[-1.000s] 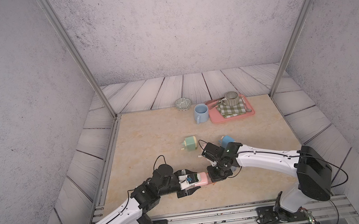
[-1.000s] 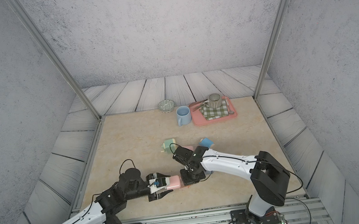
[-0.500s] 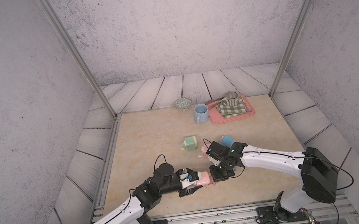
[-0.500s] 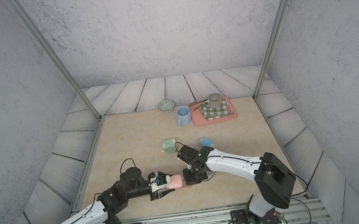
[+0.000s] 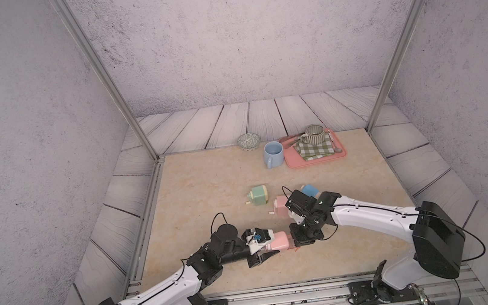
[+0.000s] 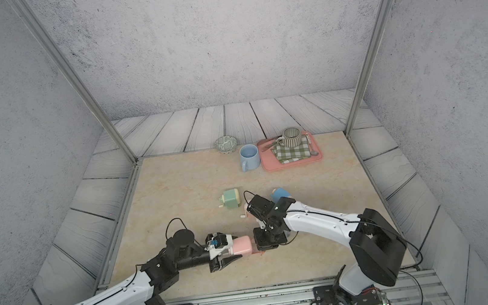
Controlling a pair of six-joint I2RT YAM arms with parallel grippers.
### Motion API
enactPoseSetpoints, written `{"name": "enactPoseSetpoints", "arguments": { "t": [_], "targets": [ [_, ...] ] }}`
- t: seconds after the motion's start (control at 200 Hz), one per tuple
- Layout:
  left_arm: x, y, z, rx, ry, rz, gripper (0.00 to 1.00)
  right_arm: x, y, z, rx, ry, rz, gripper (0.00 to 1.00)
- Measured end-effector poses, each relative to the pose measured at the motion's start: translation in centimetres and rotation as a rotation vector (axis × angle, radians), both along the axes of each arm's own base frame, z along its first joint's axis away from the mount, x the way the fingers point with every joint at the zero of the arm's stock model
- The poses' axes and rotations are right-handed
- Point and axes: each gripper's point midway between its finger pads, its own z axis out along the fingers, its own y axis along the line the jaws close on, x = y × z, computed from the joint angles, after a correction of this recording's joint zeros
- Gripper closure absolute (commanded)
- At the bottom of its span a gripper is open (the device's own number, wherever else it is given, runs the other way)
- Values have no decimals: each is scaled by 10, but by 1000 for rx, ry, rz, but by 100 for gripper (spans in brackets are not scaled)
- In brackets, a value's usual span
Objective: Put the tray back into the pencil sharpener
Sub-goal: Close the container of the pencil sharpener.
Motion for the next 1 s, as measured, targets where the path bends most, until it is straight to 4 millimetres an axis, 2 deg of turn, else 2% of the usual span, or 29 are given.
{"name": "enactPoseSetpoints", "arguments": {
  "t": [0.37,0.646,1.001],
  "targets": [
    [-8,-3,17,-76,-21,-64,100,-2,2,12,0,48,89,100],
    [1,-2,26,-116,-41,-19,100,4,0,17,52,78,73,100],
    [6,2,28,-179,20,36,100,7,2,20,22,110,100,100]
  ]
}}
